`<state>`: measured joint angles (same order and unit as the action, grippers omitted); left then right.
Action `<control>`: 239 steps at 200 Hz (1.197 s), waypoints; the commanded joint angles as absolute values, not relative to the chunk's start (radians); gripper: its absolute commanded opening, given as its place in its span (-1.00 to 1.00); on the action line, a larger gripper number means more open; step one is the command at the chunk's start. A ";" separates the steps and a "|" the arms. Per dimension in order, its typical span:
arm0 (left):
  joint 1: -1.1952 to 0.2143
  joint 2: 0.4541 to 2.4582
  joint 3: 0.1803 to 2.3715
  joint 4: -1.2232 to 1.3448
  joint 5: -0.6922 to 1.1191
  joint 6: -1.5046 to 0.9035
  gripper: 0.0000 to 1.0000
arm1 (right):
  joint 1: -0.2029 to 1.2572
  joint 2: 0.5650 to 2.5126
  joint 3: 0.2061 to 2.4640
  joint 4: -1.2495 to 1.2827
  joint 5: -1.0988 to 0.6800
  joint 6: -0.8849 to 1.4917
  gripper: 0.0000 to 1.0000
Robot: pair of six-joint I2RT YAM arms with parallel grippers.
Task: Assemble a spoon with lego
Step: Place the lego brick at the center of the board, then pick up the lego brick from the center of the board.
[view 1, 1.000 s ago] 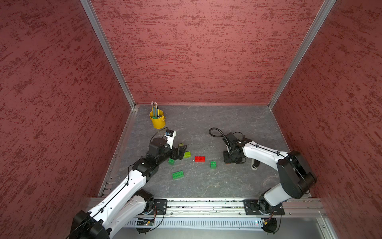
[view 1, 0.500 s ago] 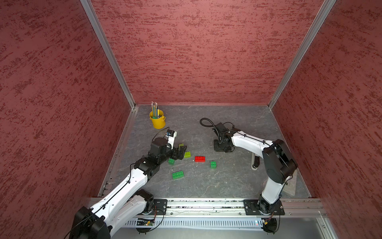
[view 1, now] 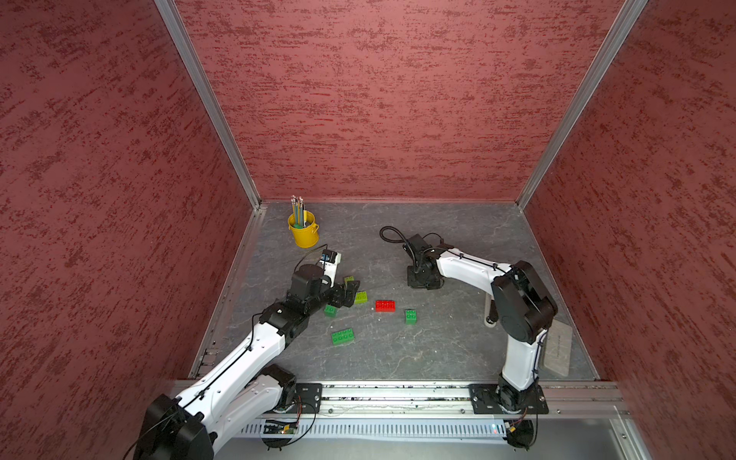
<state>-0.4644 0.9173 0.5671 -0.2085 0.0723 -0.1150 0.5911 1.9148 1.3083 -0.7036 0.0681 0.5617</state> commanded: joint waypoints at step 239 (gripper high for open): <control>-0.547 0.826 0.540 -0.210 0.051 -0.123 0.99 | 0.842 1.666 1.146 -0.814 0.014 0.807 0.11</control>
